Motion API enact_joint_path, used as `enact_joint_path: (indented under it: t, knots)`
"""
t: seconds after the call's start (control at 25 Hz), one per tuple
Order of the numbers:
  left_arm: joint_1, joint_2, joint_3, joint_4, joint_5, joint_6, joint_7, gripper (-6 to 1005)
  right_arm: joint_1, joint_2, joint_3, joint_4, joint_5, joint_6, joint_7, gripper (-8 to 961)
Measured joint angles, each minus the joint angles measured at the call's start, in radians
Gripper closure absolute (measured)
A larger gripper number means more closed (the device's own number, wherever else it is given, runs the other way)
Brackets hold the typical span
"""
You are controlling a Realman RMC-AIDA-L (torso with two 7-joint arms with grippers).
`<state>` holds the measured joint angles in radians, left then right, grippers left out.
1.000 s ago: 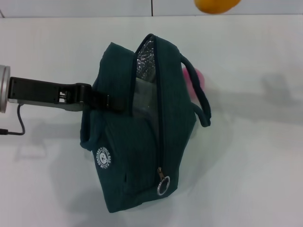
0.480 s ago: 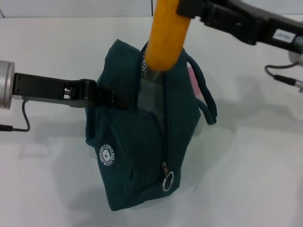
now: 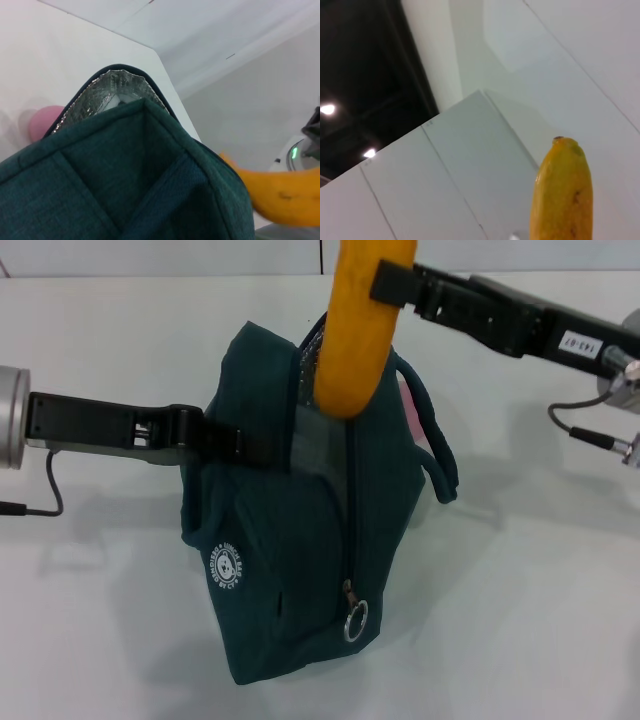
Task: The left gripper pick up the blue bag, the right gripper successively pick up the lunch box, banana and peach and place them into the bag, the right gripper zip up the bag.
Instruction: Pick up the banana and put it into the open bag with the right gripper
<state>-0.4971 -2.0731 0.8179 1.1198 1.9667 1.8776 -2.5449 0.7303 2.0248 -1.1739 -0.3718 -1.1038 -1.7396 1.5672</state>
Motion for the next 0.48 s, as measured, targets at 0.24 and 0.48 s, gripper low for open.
enact_joint_path:
  t: [0.24, 0.48]
  knots:
    - [0.001, -0.002, -0.002, 0.0, 0.0, -0.001, 0.006, 957, -0.011, 0.003, -0.014, 0.087, -0.002, 0.048, -0.031, 531]
    - [0.001, -0.003, -0.002, 0.0, 0.0, -0.003, 0.014, 957, -0.016, 0.003, -0.056, 0.141, 0.004, 0.082, -0.046, 530]
